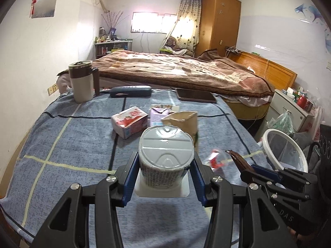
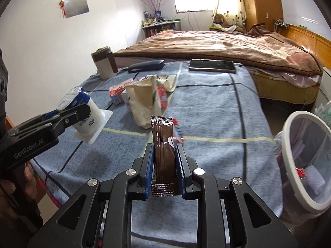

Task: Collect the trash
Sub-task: 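Carry the chocolate bar and white cup over the bin with both grippers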

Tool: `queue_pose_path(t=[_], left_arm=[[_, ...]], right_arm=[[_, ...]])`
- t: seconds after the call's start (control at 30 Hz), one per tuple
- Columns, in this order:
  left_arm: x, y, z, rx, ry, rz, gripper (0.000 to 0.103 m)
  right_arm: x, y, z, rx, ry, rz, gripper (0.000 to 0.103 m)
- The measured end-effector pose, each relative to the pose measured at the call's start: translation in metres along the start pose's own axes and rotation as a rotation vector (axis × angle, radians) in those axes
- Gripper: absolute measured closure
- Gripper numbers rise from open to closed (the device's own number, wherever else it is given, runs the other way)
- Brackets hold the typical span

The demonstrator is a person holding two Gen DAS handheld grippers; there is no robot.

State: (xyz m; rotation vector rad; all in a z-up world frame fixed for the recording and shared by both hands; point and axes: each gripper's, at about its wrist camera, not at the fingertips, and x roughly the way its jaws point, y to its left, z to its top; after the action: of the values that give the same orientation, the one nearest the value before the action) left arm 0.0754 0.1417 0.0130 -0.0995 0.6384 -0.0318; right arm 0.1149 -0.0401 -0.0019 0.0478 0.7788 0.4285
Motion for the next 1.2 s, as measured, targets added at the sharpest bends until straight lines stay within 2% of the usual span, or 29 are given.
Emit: queue_pose_path(t=[0.67,1.2], left_arm=[[-0.003,-0.094,0.009,0.132,-0.026,-0.115,0.053],[0.020,-0.194,0.012,0.254,-0.005,-0.222,0.053]], right_arm=[[-0.055,-0.077,-0.010,0.120,-0.091,-0.104,0.080],[-0.091,-0.151,-0.021,0.212,-0.126,-0.273,0.080]])
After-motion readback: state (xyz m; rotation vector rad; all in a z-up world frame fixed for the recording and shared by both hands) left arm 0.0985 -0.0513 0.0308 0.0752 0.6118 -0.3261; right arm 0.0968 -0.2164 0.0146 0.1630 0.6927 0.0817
